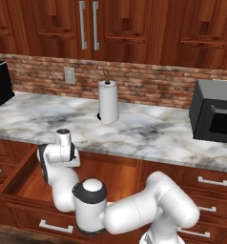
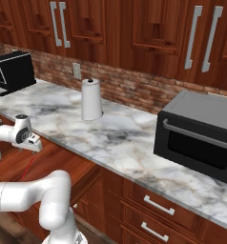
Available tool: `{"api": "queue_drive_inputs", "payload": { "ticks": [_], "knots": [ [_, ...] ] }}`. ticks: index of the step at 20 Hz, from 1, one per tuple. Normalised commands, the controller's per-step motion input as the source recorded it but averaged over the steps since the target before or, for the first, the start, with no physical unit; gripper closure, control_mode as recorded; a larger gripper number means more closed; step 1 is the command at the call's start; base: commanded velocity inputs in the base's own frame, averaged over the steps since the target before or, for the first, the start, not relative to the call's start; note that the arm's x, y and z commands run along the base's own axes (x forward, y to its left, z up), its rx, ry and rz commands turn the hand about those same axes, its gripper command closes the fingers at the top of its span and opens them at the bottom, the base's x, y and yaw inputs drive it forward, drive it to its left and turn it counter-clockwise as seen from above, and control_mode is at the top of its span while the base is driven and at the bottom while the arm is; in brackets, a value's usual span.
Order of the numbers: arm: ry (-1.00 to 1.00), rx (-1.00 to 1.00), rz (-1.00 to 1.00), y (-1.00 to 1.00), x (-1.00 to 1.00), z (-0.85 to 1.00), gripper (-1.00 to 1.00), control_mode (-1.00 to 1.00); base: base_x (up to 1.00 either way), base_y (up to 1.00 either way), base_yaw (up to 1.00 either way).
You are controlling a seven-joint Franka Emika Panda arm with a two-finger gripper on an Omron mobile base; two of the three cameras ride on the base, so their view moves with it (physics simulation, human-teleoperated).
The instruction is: Take a straw from the drawer in front and place it inside the glass cup on the dining counter.
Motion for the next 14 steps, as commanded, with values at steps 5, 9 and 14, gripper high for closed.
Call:
{"api": "queue_drive_inputs", "payload": {
  "ticks": [5,9,14],
  "knots": [
    [0.05,0.00,0.00,0.20,0.11,-0.34,-1.00,-1.00,0.00,0.00,0.00],
    [0.02,0.00,0.00,0.08,0.07,-0.34,-1.00,-1.00,0.00,0.00,0.00],
    [0.00,-0.02,0.00,0.01,0.00,-0.32,-1.00,-1.00,0.00,0.00,0.00]
  ]
}}
